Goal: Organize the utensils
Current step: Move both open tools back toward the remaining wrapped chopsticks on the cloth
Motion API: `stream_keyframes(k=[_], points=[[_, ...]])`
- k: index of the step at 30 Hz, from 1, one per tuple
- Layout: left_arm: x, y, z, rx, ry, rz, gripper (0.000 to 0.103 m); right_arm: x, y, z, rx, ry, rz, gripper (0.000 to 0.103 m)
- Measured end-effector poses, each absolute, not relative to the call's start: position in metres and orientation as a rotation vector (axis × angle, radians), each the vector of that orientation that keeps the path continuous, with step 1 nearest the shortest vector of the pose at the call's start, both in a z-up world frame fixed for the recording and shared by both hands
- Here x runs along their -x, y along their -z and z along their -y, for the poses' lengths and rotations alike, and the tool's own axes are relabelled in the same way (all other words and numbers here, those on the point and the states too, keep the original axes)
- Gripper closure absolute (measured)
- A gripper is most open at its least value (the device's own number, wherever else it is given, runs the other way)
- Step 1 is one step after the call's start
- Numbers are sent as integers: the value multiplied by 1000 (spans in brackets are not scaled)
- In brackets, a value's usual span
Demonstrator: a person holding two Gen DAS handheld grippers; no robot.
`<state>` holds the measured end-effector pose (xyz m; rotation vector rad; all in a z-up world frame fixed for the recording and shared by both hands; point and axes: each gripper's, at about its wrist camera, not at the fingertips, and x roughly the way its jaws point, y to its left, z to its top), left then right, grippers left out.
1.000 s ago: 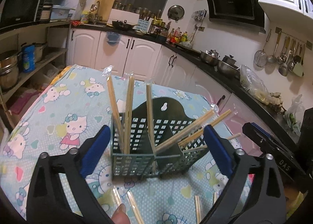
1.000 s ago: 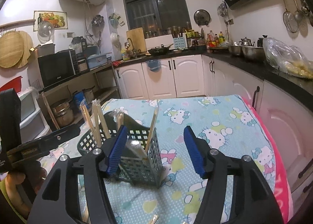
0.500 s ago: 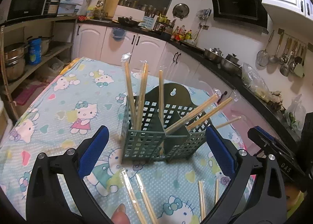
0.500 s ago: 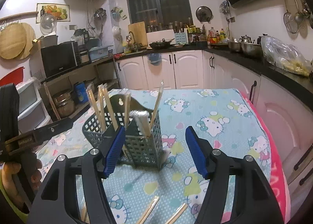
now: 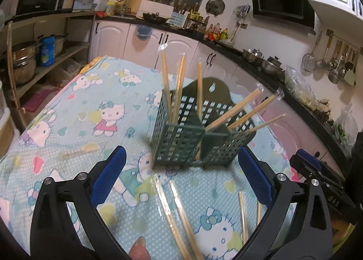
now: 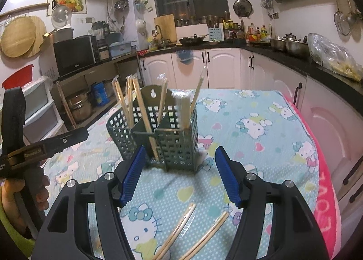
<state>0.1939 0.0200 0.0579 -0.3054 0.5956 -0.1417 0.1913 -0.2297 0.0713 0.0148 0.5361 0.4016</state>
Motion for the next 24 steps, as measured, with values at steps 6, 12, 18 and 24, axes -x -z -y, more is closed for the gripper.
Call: stream_keyframes(k=[6,12,18,24], points=[[-186,-43,-24,300,128,-626,13,-184,-61,227,-15,-410,-567,41],[-178,-31,-23,288,118,-654,13,-178,-52,226,-6,-418,-596,41],[-173,-16,-22,275,110,-699,13,-174,-40,224,9,-430,-633,41],[-173,0,-22,264,109,-758,13,-172,-27,220,20,-439,-673,41]])
